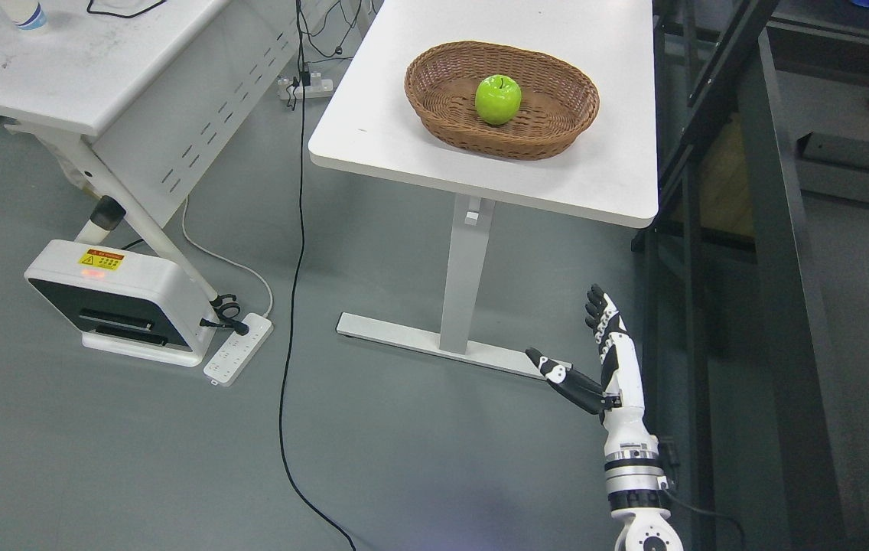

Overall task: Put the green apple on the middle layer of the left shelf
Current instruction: 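Drive toward the table and raise the right hand toward the wicker basket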

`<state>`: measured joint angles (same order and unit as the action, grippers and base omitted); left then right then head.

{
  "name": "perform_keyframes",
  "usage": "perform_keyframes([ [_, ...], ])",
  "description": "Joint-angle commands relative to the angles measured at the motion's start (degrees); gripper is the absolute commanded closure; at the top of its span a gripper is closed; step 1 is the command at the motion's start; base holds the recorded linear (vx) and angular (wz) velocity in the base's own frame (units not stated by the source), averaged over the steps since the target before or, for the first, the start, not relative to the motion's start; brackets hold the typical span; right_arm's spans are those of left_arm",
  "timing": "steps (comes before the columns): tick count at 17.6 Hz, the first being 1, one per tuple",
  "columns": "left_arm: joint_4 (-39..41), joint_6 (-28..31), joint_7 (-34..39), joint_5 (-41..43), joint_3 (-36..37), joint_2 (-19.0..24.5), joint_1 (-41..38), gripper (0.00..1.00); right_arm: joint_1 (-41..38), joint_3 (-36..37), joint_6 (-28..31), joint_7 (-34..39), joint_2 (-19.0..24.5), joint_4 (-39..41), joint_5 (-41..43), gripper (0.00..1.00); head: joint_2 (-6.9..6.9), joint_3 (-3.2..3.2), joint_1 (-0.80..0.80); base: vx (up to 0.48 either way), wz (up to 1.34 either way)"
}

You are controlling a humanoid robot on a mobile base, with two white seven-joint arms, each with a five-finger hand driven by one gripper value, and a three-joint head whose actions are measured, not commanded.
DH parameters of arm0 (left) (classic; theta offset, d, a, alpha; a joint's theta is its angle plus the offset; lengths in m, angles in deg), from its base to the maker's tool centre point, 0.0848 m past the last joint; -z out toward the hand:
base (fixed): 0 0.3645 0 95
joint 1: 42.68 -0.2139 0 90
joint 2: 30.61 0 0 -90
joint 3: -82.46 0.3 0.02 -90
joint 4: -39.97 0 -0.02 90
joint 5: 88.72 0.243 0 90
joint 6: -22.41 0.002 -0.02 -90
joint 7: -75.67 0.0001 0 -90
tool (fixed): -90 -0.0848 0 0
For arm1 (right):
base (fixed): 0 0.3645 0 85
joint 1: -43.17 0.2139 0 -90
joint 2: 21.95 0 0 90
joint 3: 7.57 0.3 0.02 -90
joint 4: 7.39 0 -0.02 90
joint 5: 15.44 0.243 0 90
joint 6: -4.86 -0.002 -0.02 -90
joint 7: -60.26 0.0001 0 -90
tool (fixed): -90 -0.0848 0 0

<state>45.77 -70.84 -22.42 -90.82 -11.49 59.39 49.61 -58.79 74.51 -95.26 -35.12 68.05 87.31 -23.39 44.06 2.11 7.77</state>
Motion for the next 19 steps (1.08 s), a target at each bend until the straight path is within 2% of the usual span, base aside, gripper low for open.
perform_keyframes([
  [1,0.0,-0.1,0.0,0.0,0.0,1.0,0.0,0.00,0.0,-0.1,0.0,0.0,-1.0,0.0,-0.1,0.00,0.00,0.00,0.00,0.000,0.00],
  [9,0.0,-0.1,0.0,0.0,0.0,1.0,0.0,0.00,1.3,1.3,-0.8,0.2,-1.0,-0.1,-0.8,0.00,0.00,0.00,0.00,0.000,0.00],
  [10,0.0,-0.1,0.0,0.0,0.0,1.0,0.0,0.00,2.5,1.3,-1.1,0.2,-1.6,-0.3,-3.6,0.00,0.00,0.00,0.00,0.000,0.00],
  [11,0.0,-0.1,0.0,0.1,0.0,1.0,0.0,0.00,3.7,1.2,-1.7,0.2,-4.4,-0.3,-10.6,0.00,0.00,0.00,0.00,0.000,0.00],
  [12,0.0,0.0,0.0,0.0,0.0,1.0,0.0,0.00,5.3,1.2,-3.1,-0.5,-6.9,-0.3,-23.8,0.00,0.00,0.00,0.00,0.000,0.00],
  [13,0.0,0.0,0.0,0.0,0.0,1.0,0.0,0.00,6.1,2.0,-3.2,-0.9,-7.2,-0.2,-31.0,0.00,0.00,0.00,0.00,0.000,0.00],
  [16,0.0,-0.1,0.0,0.0,0.0,1.0,0.0,0.00,6.6,5.4,-3.2,-2.0,-7.8,0.2,-32.7,0.00,0.00,0.00,0.00,0.000,0.00],
  [19,0.0,0.0,0.0,0.0,0.0,1.0,0.0,0.00,6.2,5.7,-3.1,-2.1,-7.6,0.3,-32.5,0.00,0.00,0.00,0.00,0.029,0.06],
])
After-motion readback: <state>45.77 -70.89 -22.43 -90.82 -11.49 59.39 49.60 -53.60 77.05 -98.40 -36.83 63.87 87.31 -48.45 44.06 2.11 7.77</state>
